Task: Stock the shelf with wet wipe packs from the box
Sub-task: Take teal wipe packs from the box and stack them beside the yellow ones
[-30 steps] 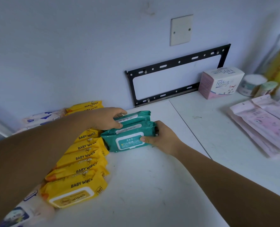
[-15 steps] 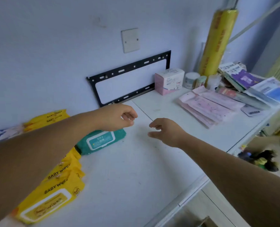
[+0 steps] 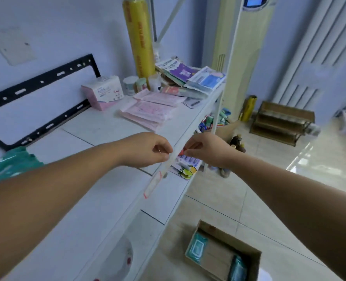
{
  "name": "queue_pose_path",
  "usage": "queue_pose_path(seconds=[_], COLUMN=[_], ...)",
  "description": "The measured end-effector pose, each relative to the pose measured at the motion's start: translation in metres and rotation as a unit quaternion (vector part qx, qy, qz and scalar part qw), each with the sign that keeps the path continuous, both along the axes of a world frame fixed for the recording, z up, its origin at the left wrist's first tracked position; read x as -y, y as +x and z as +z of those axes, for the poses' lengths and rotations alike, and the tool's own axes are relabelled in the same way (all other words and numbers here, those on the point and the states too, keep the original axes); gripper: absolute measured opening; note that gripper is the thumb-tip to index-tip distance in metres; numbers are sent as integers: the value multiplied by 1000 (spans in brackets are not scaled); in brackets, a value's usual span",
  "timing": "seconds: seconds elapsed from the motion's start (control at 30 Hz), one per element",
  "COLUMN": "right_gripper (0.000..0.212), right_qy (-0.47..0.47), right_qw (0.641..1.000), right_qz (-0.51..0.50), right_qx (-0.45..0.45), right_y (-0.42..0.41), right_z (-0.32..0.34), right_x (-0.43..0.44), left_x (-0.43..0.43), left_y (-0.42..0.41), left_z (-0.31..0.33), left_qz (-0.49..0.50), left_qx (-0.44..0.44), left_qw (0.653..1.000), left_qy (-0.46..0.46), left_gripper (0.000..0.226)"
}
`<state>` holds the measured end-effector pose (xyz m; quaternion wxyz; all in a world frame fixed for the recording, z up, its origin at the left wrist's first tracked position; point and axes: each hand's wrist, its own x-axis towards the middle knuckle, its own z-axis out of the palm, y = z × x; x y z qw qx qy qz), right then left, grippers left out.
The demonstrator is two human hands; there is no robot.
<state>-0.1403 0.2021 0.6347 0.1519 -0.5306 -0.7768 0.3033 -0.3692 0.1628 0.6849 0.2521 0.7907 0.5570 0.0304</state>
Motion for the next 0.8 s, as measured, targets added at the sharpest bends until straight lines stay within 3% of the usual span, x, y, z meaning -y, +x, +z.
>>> queue_pose_path(seconds=[0.13,0.37,0.63,0.8], right_gripper=[20,31,28,24], right_qy=[-24,-134,-243,-319], right_qw=[1000,989,966,947], right_qz=[-11,20,43,-20], right_qx=[15,55,75,35], right_y=[82,205,256,270], right_z=[-26,-89,-164,-223], right_x=[9,29,42,42], left_x=[-6,8,43,36], left_y=[74,164,209,230], left_z=[-24,-93,-184,-238], left_qz=[-19,39,98,122], left_qx=[6,21,21,17], left_qw=[999,994,971,955], left_qy=[-27,-97,-217,-271], left_gripper=[23,27,17,22])
